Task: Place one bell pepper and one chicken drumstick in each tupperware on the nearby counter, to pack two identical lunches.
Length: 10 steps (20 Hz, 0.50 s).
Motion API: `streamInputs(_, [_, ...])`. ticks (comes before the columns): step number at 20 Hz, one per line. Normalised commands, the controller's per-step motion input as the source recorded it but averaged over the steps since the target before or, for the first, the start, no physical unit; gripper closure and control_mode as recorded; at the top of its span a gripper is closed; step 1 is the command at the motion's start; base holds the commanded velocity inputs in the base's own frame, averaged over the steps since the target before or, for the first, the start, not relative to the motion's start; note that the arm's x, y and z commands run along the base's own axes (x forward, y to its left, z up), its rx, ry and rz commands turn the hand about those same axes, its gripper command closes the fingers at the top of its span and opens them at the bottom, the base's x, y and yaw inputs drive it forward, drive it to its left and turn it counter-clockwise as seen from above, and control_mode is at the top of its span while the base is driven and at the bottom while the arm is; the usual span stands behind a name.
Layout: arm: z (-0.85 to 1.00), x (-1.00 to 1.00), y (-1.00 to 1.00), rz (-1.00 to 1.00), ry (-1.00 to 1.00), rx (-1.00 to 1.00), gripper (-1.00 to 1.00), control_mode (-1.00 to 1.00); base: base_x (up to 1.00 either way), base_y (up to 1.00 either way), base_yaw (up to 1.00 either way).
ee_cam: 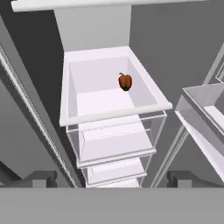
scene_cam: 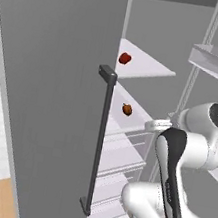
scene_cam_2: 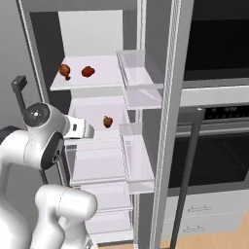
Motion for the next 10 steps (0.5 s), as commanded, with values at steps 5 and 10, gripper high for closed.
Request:
streamInputs(5, [0.0, 0.0, 0.0, 0.0, 0.0, 0.0, -1.0, 1.0, 0.75, 0.0, -0.03])
streamInputs(10, [-0.12, 0.4, 0.04, -0.06, 0.06, -0.03, -1.0, -1.0, 0.6, 0.0, -0.06])
